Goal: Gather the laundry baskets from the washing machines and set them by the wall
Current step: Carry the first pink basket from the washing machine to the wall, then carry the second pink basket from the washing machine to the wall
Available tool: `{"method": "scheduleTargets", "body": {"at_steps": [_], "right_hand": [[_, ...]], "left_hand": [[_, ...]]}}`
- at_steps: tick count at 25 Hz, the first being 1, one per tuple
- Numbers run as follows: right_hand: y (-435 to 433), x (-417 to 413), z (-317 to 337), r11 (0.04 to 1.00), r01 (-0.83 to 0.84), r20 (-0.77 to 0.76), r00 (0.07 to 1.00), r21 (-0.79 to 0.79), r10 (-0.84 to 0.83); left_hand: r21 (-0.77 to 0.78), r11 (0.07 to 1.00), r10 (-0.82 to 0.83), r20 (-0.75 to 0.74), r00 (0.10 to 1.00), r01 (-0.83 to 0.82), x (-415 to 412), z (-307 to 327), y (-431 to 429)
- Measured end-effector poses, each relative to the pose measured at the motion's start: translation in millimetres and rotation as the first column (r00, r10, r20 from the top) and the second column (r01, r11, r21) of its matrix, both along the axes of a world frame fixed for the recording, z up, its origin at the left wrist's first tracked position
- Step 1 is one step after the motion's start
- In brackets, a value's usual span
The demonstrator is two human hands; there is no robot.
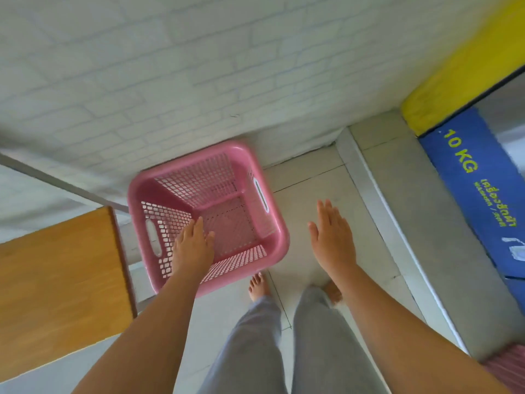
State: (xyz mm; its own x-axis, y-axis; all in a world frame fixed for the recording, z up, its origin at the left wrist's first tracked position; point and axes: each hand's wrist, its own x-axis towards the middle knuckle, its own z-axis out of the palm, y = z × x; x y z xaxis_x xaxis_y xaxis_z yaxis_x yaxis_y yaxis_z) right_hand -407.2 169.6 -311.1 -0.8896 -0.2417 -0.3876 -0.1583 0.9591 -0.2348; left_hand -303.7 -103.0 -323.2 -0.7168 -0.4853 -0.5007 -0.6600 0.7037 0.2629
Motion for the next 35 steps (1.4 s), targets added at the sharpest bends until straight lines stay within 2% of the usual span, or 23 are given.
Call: {"method": "scheduleTargets", "body": {"at_steps": [5, 9, 13, 18, 20, 28, 32, 35], "right_hand": [[85, 40, 44, 0.971, 0.238, -0.008, 0.971, -0.036, -0.238], [174, 90, 64, 0.881, 0.471, -0.027, 0.881, -0.047, -0.472], [256, 158, 83, 0.771, 0.631, -0.056, 0.77, -0.086, -0.636], [361, 277, 106, 0.533, 0.829, -0.088, 0.526, -0.168, -0.846], [397, 324, 113, 0.439, 0.881, -0.102, 0.427, -0.179, -0.898], [504, 446, 113, 0.121, 0.965, -0.093, 0.102, -0.233, -0.991], [556, 466, 103, 0.0, 0.975, -0.078, -0.017, -0.22, -0.997], [604, 466, 99, -0.077, 0.973, -0.08, -0.097, -0.22, -0.992]], "left_hand": [[0.008, 0.954, -0.298, -0.047, 0.953, 0.299, -38, 47, 83], [-0.034, 0.837, -0.546, -0.116, 0.83, 0.546, -50, 73, 168], [-0.002, 0.759, -0.642, -0.162, 0.749, 0.651, -37, 94, 258], [-0.03, 0.573, -0.805, -0.209, 0.555, 0.819, 23, 108, 390], [-0.047, 0.491, -0.853, -0.229, 0.469, 0.87, 51, 115, 445], [0.013, 0.262, -0.923, -0.289, 0.254, 0.965, 123, 128, 625], [0.036, 0.214, -0.933, -0.289, 0.215, 0.976, 122, 118, 698], [0.072, 0.221, -0.935, -0.267, 0.232, 0.973, 116, 113, 757]]}}
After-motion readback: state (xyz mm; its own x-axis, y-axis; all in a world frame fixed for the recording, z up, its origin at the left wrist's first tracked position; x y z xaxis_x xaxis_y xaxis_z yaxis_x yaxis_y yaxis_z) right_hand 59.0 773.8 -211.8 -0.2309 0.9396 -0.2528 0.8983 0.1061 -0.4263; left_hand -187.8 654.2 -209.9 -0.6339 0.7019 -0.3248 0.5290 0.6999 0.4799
